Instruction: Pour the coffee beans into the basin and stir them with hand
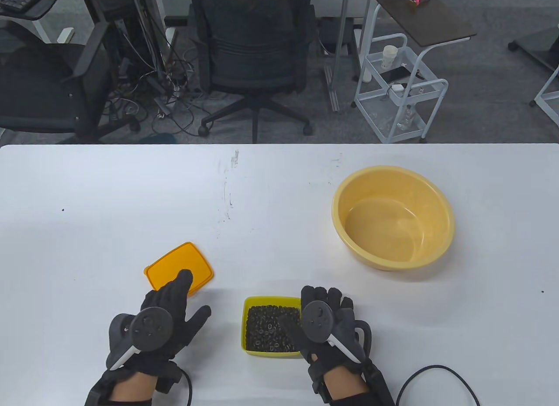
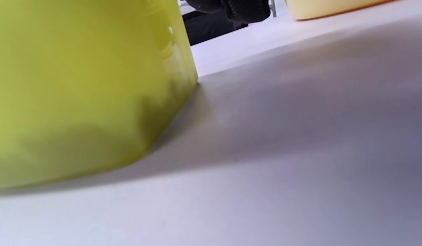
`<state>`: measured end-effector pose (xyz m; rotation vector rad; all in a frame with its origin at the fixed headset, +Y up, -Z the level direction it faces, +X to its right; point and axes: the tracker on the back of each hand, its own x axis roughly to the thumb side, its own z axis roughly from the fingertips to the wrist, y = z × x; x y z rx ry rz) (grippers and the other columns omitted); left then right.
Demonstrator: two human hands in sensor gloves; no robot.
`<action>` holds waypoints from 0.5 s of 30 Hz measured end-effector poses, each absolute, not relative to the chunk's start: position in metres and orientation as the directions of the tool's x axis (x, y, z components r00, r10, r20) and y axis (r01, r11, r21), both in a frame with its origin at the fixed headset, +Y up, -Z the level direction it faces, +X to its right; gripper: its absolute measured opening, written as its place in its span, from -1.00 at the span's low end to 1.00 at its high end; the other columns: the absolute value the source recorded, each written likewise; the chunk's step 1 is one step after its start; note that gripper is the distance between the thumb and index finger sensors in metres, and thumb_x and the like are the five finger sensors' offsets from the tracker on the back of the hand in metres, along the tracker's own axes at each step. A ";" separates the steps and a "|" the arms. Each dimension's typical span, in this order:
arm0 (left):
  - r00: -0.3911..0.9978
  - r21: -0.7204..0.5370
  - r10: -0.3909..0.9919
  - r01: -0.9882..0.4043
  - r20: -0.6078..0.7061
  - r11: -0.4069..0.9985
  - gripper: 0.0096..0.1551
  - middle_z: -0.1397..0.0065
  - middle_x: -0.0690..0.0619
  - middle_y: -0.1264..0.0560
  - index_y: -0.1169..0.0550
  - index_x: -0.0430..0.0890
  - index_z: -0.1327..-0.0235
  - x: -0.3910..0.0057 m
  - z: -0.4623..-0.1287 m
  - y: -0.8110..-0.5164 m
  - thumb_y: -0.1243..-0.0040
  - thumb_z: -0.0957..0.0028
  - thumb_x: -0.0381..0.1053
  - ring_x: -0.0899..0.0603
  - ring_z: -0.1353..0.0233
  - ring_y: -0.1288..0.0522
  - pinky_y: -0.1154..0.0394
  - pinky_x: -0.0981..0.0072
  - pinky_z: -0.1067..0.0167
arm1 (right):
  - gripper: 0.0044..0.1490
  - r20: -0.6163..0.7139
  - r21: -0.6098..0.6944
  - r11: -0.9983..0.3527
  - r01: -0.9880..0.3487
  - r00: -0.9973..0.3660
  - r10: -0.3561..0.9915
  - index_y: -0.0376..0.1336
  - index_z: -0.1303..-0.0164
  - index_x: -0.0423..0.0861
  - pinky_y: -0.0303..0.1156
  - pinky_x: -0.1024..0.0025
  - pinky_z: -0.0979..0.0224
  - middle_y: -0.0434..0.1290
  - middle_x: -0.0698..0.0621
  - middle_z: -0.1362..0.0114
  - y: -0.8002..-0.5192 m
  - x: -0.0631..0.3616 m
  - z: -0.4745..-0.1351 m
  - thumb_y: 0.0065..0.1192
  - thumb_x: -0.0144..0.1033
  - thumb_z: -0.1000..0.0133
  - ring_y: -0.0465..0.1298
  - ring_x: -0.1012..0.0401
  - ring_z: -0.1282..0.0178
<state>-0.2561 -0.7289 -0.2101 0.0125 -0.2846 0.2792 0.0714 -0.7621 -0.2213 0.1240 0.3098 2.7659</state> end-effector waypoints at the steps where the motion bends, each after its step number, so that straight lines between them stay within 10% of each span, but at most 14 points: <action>1: 0.924 -0.027 0.235 -0.238 0.302 0.971 0.05 -0.71 -0.20 -0.12 0.12 0.00 -0.68 -0.253 -0.211 -0.730 0.25 -0.10 0.56 -0.41 -0.68 -0.20 0.00 -0.42 -0.51 | 0.17 0.031 0.251 -0.901 -0.353 -0.928 0.372 -0.18 -0.63 -0.29 -0.36 -0.37 -0.46 -0.05 -0.35 -0.63 -0.764 0.073 -0.222 -0.19 0.39 -0.13 -0.19 -0.38 -0.63; 8: 0.927 -0.114 0.092 -0.053 0.365 0.992 0.02 -0.70 -0.20 -0.18 0.04 0.00 -0.67 -0.227 -0.216 -0.750 0.21 -0.09 0.53 -0.41 -0.65 -0.26 -0.03 -0.42 -0.50 | -0.03 -0.139 0.399 -0.685 -0.609 -0.779 0.612 -0.34 -0.64 -0.18 -0.64 -0.24 -0.37 -0.37 -0.24 -0.65 -0.789 0.082 -0.227 -0.21 0.09 -0.22 -0.56 -0.23 -0.57; 15: 0.909 -0.109 0.114 -0.076 0.400 0.991 0.00 -0.67 -0.19 -0.24 0.01 -0.02 -0.66 -0.223 -0.213 -0.747 0.19 -0.09 0.51 -0.40 -0.62 -0.32 -0.07 -0.40 -0.49 | -0.17 -0.175 0.347 -0.714 -0.608 -0.790 0.587 -0.13 -0.57 -0.36 -0.46 -0.35 -0.39 -0.22 -0.39 -0.56 -0.777 0.076 -0.227 -0.17 -0.15 -0.22 -0.38 -0.37 -0.53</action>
